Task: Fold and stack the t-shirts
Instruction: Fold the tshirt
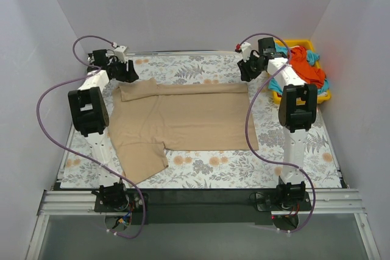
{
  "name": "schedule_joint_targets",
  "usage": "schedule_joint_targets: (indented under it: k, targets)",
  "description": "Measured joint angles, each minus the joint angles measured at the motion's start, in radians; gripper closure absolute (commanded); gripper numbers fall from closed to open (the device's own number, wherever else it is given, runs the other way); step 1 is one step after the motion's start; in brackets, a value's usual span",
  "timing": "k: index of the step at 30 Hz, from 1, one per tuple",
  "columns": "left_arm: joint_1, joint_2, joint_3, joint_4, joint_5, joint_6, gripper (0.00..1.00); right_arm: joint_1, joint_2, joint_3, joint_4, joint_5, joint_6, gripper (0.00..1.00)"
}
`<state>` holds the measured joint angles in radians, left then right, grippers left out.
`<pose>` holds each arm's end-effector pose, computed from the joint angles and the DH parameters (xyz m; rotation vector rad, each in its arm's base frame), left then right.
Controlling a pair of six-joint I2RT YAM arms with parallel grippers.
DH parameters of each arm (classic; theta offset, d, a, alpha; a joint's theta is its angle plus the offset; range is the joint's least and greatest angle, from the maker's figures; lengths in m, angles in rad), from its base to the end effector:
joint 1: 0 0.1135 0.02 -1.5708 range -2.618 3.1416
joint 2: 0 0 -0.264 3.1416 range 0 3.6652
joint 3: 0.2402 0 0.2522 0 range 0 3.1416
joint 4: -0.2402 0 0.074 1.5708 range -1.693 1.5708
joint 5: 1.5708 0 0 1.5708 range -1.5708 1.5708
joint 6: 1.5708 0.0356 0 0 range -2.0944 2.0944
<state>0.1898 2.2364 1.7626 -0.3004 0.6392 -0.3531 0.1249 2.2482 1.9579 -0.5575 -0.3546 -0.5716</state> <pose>0.4967 0.0738 0.1911 -0.3046 2.2755 -0.8281 0.5029 0.0756 0.2261 -0.9538 2.1596 0.2143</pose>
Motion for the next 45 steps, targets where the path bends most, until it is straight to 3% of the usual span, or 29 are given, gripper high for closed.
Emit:
schedule_joint_targets:
  k: [6, 14, 31, 34, 42, 45]
  targets:
    - [-0.025, 0.055, 0.005, -0.031, -0.046, -0.017, 0.45, 0.002, 0.07, 0.0, -0.028, 0.008, 0.009, 0.53]
    - [-0.049, 0.117, 0.073, -0.033, -0.106, -0.022, 0.44, 0.004, 0.083, 0.0, -0.039, 0.023, 0.018, 0.54]
    - [-0.15, 0.202, 0.187, -0.03, -0.007, -0.095, 0.44, -0.014, 0.083, 0.0, -0.04, 0.018, 0.034, 0.54]
    - [-0.165, 0.227, 0.203, -0.023, -0.004, -0.109, 0.52, -0.02, 0.083, 0.0, -0.04, 0.013, 0.037, 0.55]
    - [-0.164, 0.229, 0.201, -0.021, 0.002, -0.123, 0.95, -0.03, 0.083, 0.0, -0.044, 0.0, 0.047, 0.57]
    - [-0.161, 0.229, 0.194, -0.022, 0.014, -0.126, 1.0, -0.034, 0.083, 0.0, -0.047, -0.012, 0.051, 0.56]
